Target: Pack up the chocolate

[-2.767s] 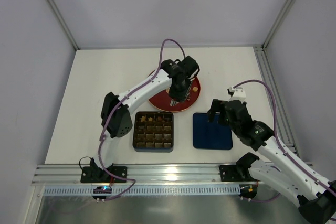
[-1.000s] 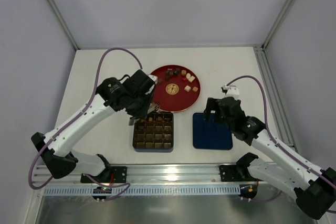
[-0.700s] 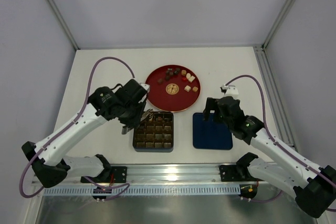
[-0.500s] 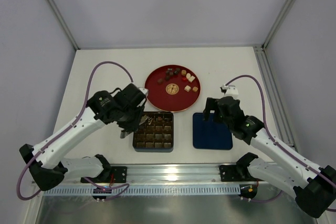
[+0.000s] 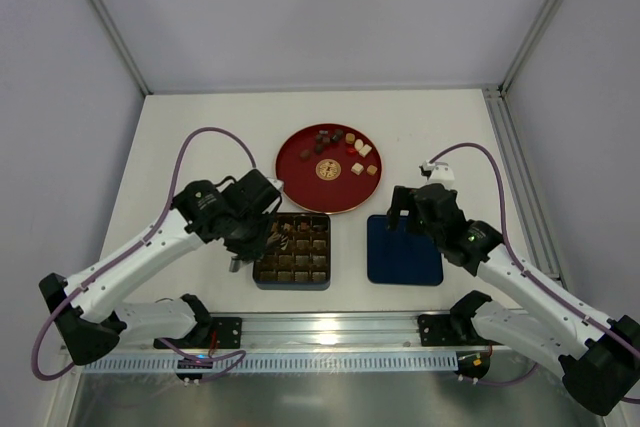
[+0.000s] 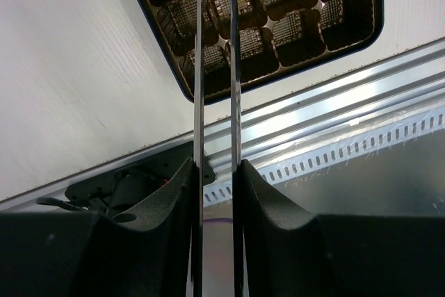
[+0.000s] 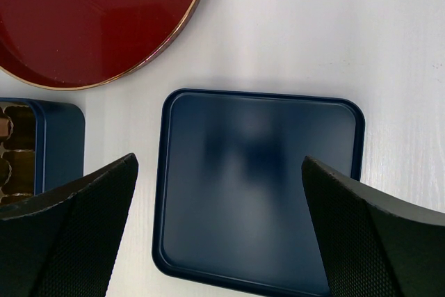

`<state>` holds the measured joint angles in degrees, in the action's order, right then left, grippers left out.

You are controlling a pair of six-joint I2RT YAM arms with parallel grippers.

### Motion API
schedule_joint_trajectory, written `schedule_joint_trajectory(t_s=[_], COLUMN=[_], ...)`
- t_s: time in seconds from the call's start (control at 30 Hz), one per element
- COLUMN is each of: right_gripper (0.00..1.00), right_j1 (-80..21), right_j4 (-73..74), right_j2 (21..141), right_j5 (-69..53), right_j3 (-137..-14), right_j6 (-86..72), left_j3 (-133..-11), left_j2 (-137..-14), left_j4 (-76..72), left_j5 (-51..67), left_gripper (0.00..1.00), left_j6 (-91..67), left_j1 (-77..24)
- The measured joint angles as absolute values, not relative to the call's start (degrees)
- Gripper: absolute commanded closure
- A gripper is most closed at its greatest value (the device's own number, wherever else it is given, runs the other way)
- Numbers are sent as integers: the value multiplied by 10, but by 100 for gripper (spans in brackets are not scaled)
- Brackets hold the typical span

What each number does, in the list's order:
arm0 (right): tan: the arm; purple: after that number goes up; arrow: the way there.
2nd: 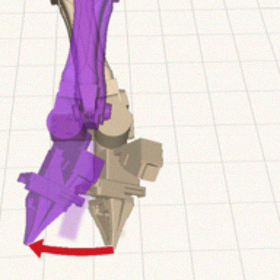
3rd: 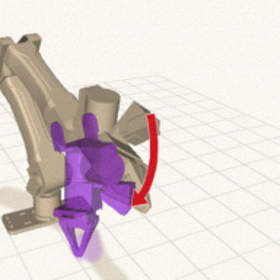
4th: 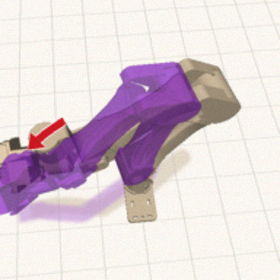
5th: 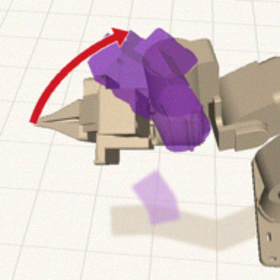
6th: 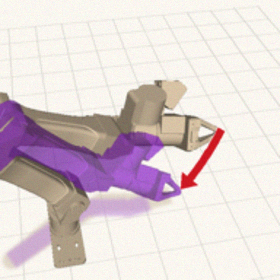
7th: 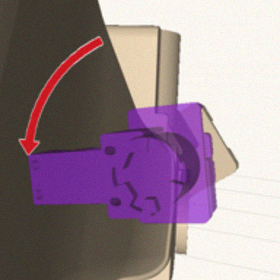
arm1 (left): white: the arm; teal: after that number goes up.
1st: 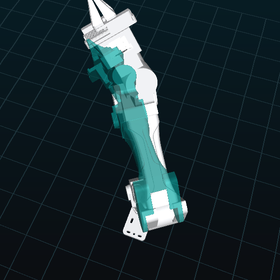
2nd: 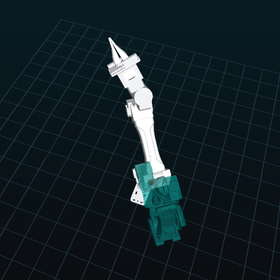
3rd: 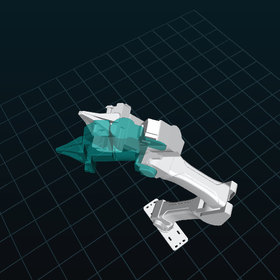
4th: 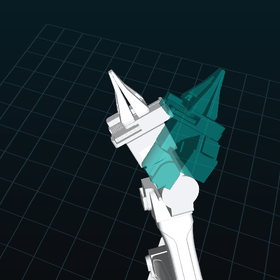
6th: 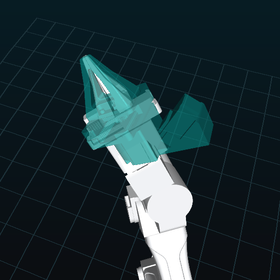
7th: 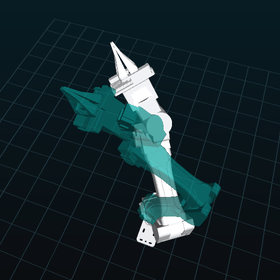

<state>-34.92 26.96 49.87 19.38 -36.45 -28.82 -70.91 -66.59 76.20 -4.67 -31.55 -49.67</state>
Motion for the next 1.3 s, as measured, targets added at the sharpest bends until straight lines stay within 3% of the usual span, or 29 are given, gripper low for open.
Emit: schedule_joint_trajectory(t_s=[1.3], right_gripper=[0], right_j1=[-349], right_j4=[266], right_j2=[494], right_j5=[194], right_j3=[-364], right_j6=[-289], left_j3=[-708], left_j2=[-666], left_j4=[752], left_j5=[-45], left_gripper=[66], left_j6=[-326], left_j1=[-502])
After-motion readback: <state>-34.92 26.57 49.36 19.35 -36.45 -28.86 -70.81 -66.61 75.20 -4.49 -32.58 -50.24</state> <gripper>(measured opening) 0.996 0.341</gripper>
